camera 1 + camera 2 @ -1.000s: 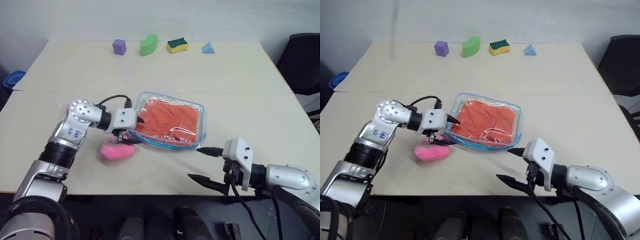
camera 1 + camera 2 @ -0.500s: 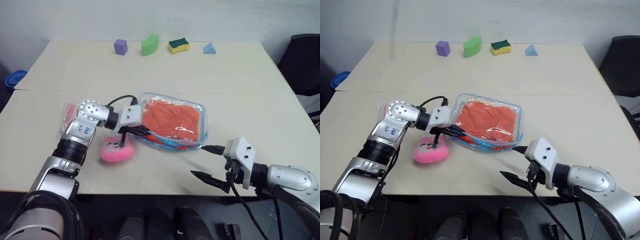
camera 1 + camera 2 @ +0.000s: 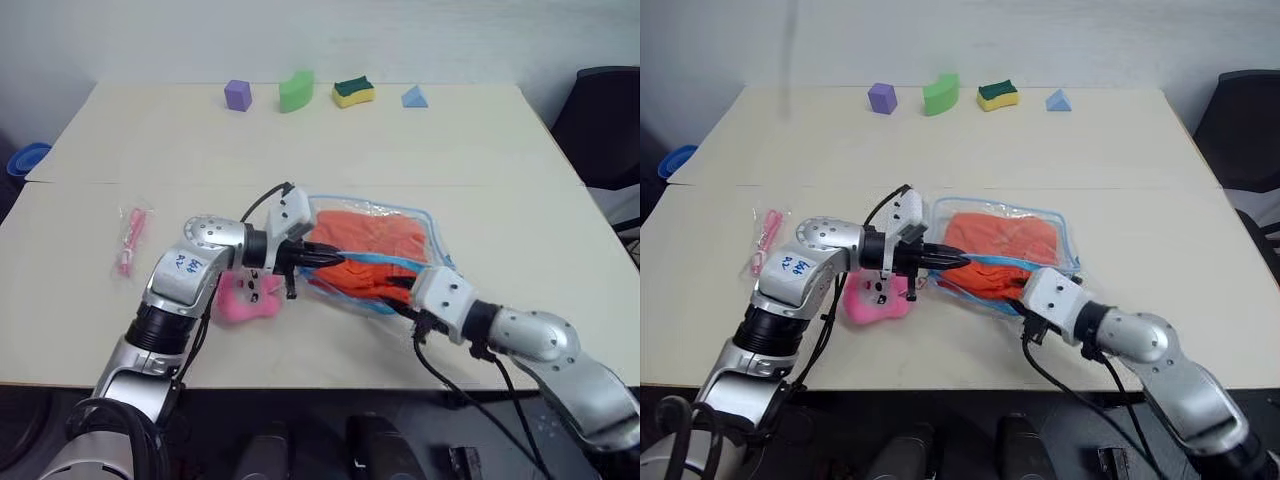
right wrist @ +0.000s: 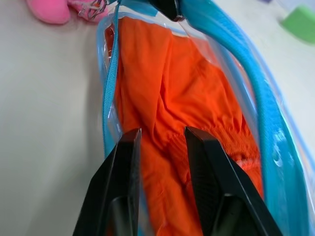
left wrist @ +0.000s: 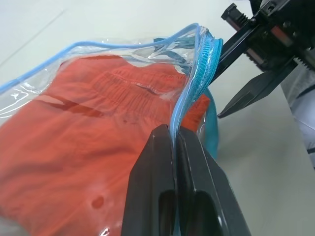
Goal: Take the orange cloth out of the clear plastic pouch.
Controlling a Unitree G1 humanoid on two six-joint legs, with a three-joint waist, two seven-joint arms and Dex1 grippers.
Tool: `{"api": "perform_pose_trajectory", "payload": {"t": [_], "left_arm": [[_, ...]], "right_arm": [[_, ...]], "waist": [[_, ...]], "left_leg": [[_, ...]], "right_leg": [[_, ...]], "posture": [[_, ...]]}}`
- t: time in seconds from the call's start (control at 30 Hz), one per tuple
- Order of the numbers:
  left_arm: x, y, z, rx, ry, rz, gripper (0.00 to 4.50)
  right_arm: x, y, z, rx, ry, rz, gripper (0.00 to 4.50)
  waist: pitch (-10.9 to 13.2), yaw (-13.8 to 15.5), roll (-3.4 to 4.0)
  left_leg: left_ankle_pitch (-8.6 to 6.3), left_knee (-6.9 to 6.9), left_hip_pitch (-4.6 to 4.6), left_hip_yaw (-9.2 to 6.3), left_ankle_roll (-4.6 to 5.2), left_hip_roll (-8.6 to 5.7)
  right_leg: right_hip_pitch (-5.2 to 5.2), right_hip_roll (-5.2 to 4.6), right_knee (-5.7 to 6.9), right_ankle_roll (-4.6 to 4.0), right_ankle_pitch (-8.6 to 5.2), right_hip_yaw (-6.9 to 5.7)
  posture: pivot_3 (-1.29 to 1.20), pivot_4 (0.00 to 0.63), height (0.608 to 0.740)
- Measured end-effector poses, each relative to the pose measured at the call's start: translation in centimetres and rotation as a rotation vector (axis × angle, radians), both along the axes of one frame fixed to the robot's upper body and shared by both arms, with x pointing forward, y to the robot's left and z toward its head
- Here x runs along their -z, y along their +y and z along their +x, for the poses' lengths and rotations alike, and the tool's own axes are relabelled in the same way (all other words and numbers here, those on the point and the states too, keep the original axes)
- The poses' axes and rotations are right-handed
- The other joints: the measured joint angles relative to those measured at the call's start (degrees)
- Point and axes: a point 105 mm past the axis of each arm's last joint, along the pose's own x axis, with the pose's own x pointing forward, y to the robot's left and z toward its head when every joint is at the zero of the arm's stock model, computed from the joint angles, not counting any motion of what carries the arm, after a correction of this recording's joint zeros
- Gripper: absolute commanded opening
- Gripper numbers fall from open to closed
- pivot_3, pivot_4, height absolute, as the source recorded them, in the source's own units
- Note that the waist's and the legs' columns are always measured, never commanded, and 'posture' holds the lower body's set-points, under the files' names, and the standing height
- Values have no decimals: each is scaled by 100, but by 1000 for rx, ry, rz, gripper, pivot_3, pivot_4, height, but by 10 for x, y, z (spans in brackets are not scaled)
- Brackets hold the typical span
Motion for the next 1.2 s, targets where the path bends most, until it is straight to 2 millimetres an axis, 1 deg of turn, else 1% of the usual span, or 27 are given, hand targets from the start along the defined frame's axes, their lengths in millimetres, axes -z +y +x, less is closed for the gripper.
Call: {"api": "perform_pose_trajectory", "payload": {"t": [0.17,0.2,0.27,0.43,0.57,0.97,1.03,1.2], "left_arm": [[-1,-2,1,-16,-12,-6,0],[-2,-3,0,-15,-16,-8,0],[-3,-4,0,-18,-20,-9,0],[-5,-7,-2,-19,-24,-14,0],[-8,-8,-4,-13,-30,-17,0],[-9,-9,-5,-7,-38,-19,0],[-9,-10,-5,-5,-37,-23,0],[-9,-15,-7,9,-30,-38,0]], "right_arm": [[15,0,12,-65,-68,-140,1369],[14,0,14,-68,-84,-154,1540],[13,1,20,-68,-118,-175,2011],[15,-2,35,-37,-172,-234,3693],[16,-2,37,-50,-201,-266,3693],[15,-5,32,-92,-210,-310,3693],[15,-2,34,-98,-231,-333,3693],[14,15,47,-117,-301,-365,3693]], "waist": [[0,-7,0],[0,-8,0],[0,-10,0],[0,-11,0],[0,-12,0],[0,-13,0],[0,-13,0],[-2,-31,1]], "left_leg": [[1,0,0,2,-1,0],[1,0,0,2,-2,0],[1,0,0,2,-2,0],[2,0,-1,2,-3,0],[2,0,-1,2,-3,0],[2,0,0,2,-3,0],[2,0,0,2,-3,0],[4,0,4,2,-7,1]], "right_leg": [[-1,-1,1,0,0,2],[-2,-1,2,0,0,2],[-2,-1,1,0,0,2],[-3,-1,2,0,0,2],[-2,-1,2,0,0,2],[-2,-1,2,0,0,2],[-2,-1,2,0,0,2],[-2,1,6,0,0,2]], "posture": [[0,150,740],[0,150,740],[0,150,740],[0,150,740],[0,150,740],[0,150,740],[0,150,740],[0,150,740]]}}
